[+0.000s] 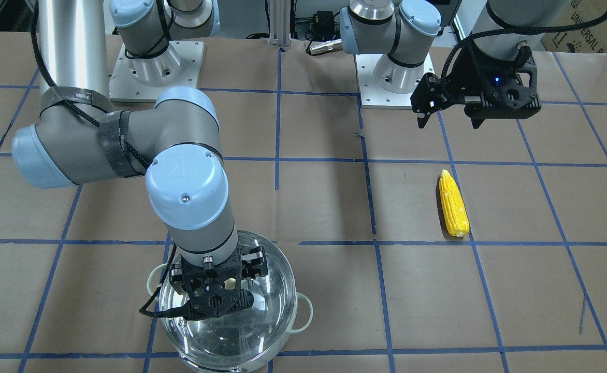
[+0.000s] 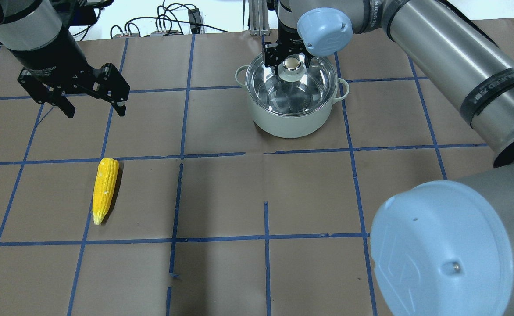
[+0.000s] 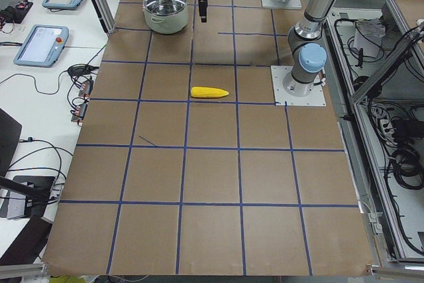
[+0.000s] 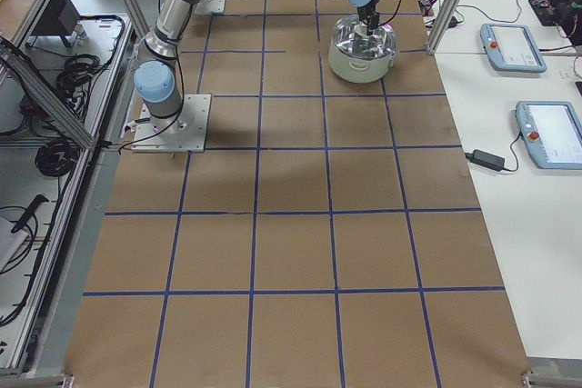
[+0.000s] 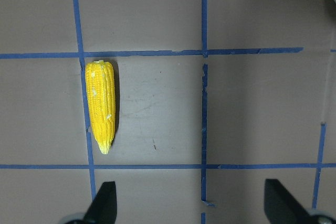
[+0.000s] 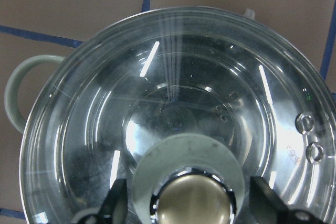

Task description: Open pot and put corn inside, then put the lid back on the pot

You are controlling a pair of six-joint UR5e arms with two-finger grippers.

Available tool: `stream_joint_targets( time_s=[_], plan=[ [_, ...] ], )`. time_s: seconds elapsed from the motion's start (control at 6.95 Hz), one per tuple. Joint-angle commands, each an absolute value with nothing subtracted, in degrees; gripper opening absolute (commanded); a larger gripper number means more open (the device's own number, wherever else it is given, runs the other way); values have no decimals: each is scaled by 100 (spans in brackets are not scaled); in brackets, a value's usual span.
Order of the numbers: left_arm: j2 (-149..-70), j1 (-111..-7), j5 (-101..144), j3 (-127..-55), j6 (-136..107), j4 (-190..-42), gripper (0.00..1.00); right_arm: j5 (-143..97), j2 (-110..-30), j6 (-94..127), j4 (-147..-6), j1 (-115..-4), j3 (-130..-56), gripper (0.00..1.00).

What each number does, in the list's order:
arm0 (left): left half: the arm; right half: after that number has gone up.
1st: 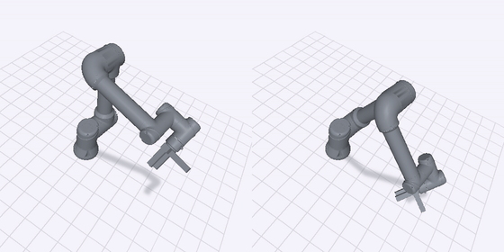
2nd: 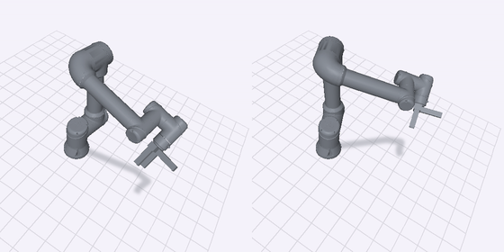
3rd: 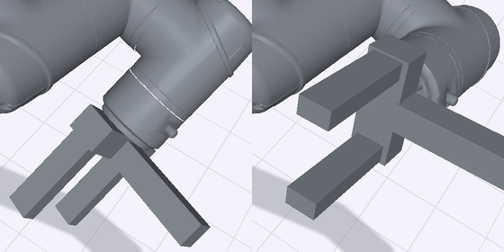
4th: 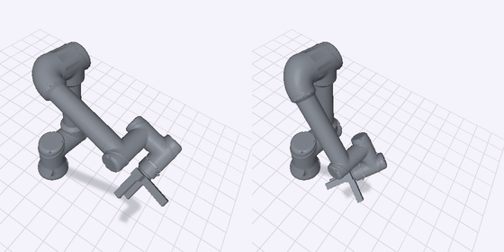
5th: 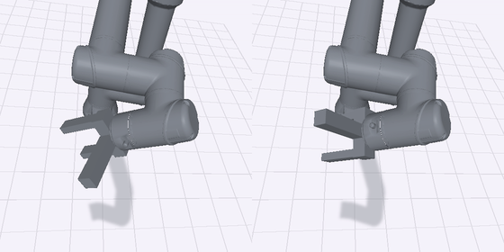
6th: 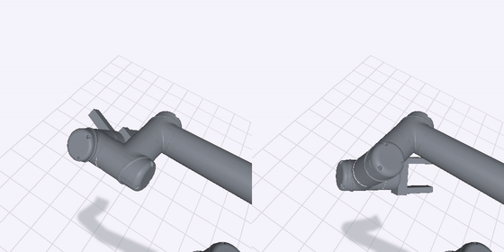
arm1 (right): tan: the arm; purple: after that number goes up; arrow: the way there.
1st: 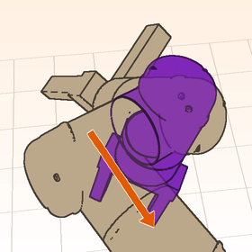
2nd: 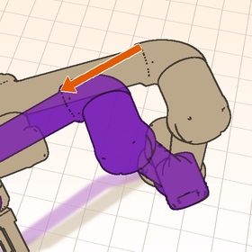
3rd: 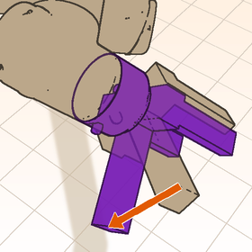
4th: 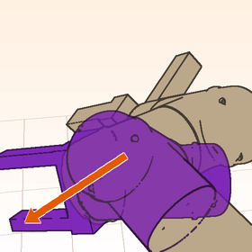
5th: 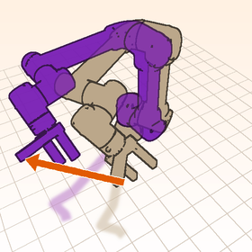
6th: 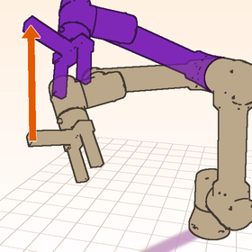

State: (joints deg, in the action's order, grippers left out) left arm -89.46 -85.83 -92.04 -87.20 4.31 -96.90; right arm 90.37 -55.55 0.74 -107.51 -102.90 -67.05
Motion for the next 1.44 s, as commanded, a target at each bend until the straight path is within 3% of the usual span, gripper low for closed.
stream_joint_targets(
  time_s=[0.0, 0.14, 0.72, 1.01, 1.29],
  plan=[
    [-8956, -8570, -9220, -8710, 431, -9686, 100, 9053, -5546, 70, -10740, -10283, -6662, 14],
    [-8956, -8569, -9220, -8710, 431, -9686, 100, 9061, -5546, 44, -10740, -10283, -6662, 8],
    [-8965, -8569, -9228, -8719, 448, -9686, 100, 9105, -5799, -183, -10217, -10126, -6347, 8],
    [-8965, -8543, -9246, -8771, 702, -9686, 100, 9079, -6500, -842, -9382, -9609, -6345, 8],
    [-9052, -7643, -9290, -9287, 1525, -9476, 100, 9070, -7605, -879, -8598, -9527, -6755, 8]
  ],
)
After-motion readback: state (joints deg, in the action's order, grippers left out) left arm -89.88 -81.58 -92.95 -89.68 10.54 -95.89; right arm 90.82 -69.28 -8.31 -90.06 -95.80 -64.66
